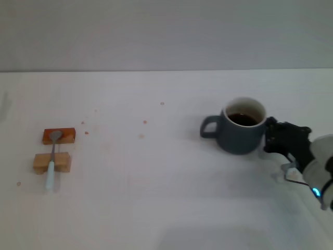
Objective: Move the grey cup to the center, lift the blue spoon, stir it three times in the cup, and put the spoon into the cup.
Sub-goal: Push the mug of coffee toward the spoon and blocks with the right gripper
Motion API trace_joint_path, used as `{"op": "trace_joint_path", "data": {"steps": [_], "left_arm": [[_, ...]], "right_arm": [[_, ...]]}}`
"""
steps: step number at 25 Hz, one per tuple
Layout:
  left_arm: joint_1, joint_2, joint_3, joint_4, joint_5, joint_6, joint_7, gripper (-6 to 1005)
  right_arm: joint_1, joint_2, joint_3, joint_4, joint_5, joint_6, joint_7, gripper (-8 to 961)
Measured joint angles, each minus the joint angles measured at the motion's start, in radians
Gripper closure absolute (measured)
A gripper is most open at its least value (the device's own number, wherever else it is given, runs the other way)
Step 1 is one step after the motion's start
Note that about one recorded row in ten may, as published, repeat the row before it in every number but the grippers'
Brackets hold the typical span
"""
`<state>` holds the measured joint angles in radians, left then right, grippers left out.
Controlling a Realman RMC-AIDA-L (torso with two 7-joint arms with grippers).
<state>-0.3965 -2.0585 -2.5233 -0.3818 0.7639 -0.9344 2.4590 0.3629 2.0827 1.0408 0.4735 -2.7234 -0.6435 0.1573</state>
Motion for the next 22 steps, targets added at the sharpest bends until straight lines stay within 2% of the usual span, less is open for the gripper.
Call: {"op": "trace_joint_path", "data": {"steps": [14,22], "left_arm": [[0.011,-0.003,0.000,0.006,-0.018,-0.026,-0.003,156],[0.013,-0.003,0.000,0.006,-0.025,-0.029,-0.003,156]], "right_arm": [[0.076,-0.007,-0.046,0.076,-0.078,0.164,-0.003,904],[0.109,-0.010,-0.019,0.067,-0.082,0.170,-0.004,905]]}}
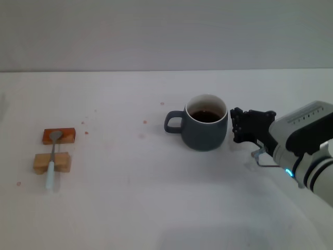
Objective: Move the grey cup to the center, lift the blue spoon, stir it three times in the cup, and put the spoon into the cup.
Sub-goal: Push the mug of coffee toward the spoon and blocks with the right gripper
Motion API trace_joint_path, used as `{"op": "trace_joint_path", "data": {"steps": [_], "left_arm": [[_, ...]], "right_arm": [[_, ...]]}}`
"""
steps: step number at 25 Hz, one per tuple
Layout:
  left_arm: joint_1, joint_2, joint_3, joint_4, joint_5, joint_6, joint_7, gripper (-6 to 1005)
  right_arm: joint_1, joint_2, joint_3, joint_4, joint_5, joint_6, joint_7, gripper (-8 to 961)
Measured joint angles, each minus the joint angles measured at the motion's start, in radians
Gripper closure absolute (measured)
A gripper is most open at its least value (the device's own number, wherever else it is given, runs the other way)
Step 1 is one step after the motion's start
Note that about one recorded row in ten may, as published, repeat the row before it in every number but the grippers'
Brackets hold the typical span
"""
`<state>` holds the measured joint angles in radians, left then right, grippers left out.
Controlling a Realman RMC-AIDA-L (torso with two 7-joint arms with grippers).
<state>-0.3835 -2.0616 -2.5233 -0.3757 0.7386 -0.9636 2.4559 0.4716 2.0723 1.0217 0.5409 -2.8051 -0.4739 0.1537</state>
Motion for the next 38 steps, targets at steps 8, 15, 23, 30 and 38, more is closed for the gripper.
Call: {"op": "trace_joint_path", "data": {"steps": [8,15,23,30,38], "left_arm": [[0.000,0.000,0.000,0.000,-0.001,-0.010,0.000,155],[0.001,0.000,0.000,0.000,-0.008,-0.012,0.000,155],[0.004,-0.001,0.005,0.000,-0.028,-0.023,0.000,156],[0.005,-0.003,0.007,0.000,-0.028,-0.024,0.000,155],[0.022,-0.002,0.012,0.015,-0.028,-0.062,0.000,155]], "right_arm": [[0.076,-0.011,0.016,-0.045,-0.024,0.031,-0.002,905],[0.093,-0.006,0.015,-0.010,-0.087,0.085,-0.002,905],[0.096,-0.001,-0.006,0.024,-0.092,0.104,-0.002,906],[0.096,0.004,-0.029,0.048,-0.092,0.134,0.004,905],[0.096,0.011,-0.066,0.081,-0.082,0.152,0.009,901]]}}
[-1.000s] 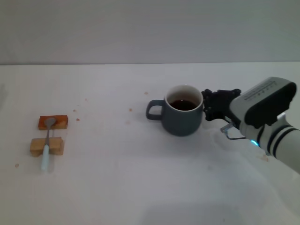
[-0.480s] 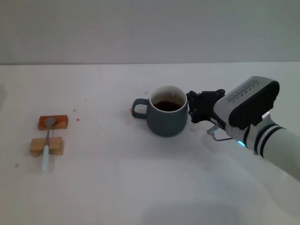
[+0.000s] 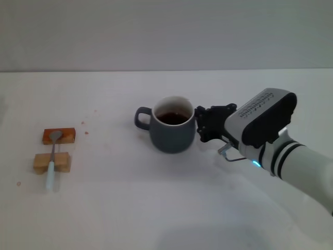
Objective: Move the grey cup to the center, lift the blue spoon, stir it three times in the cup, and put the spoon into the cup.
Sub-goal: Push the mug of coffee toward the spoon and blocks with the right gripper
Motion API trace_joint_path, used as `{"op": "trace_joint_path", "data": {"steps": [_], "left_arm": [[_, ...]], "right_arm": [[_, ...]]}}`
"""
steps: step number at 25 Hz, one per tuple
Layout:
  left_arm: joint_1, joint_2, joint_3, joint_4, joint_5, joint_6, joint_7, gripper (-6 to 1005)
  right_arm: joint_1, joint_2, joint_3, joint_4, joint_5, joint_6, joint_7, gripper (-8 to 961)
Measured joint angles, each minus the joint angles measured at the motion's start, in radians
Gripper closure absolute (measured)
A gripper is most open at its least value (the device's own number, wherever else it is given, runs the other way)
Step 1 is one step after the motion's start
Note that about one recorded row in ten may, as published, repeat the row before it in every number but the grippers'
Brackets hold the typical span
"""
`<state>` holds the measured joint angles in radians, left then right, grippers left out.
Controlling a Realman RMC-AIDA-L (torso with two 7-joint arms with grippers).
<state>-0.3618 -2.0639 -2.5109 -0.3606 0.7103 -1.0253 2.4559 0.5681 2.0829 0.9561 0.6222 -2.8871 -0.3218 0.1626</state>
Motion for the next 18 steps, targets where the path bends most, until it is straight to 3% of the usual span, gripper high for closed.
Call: {"op": "trace_joint_path", "data": {"steps": [13,17,18], "left_arm": [[0.043,0.001,0.015,0.006,0.009,-0.022,0.000,155],[0.056,0.003,0.035,0.011,0.009,-0.049,-0.004,156],[0.056,0.003,0.035,0.011,0.009,-0.049,-0.004,156]], "right_arm": [[0.018,0.001,-0.057,0.047,0.002,0.035,0.026,896],[0.016,0.000,0.005,0.022,0.002,0.022,0.025,894],[0.016,-0.001,0.066,-0.014,0.002,0.001,0.023,893]]}}
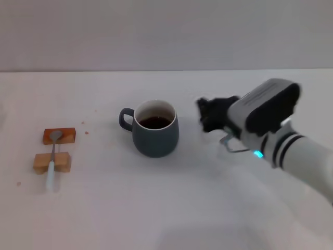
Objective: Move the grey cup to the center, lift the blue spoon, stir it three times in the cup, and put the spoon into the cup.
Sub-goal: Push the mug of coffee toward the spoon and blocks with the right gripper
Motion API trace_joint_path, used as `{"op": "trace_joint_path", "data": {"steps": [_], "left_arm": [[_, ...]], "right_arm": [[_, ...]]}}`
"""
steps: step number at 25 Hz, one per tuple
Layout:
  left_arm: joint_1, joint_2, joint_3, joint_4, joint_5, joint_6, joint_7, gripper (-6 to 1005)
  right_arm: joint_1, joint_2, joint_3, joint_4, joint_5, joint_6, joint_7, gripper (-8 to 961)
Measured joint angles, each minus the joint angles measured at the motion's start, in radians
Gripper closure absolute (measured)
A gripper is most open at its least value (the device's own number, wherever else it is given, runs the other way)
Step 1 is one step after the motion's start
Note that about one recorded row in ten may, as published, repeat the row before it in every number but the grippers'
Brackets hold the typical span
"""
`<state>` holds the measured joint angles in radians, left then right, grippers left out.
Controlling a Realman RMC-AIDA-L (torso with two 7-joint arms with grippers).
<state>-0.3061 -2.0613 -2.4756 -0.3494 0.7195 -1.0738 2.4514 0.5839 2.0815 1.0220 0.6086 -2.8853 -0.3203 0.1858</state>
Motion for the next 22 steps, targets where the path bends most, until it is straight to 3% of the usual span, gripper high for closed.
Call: {"op": "trace_joint_path", "data": {"steps": [5,10,11,12,14,16,17,22], "left_arm": [[0.026,0.001,0.105,-0.037,0.000,-0.020,-0.031,156],[0.090,0.000,0.239,-0.170,0.000,0.004,-0.114,156],[0.135,0.000,0.305,-0.265,0.000,0.066,-0.160,156],[0.135,0.000,0.305,-0.265,0.000,0.066,-0.160,156],[0.185,-0.002,0.384,-0.375,0.000,0.167,-0.190,156],[0.185,-0.002,0.384,-0.375,0.000,0.167,-0.190,156],[0.263,-0.005,0.522,-0.569,-0.006,0.381,-0.203,156],[0.321,-0.006,0.616,-0.702,-0.009,0.541,-0.203,155]], "right_arm": [[0.001,-0.009,0.144,-0.109,-0.005,-0.109,-0.004,891],[0.004,-0.017,0.251,-0.188,-0.014,-0.167,-0.007,889],[0.006,-0.019,0.288,-0.216,-0.025,-0.182,-0.009,888],[0.006,-0.019,0.288,-0.216,-0.025,-0.182,-0.009,888],[0.008,-0.022,0.310,-0.235,-0.030,-0.191,-0.017,887],[0.010,-0.023,0.341,-0.250,-0.031,-0.203,-0.041,887],[0.010,-0.023,0.349,-0.252,-0.031,-0.206,-0.049,887],[0.011,-0.023,0.363,-0.263,-0.032,-0.211,-0.060,886]]}}
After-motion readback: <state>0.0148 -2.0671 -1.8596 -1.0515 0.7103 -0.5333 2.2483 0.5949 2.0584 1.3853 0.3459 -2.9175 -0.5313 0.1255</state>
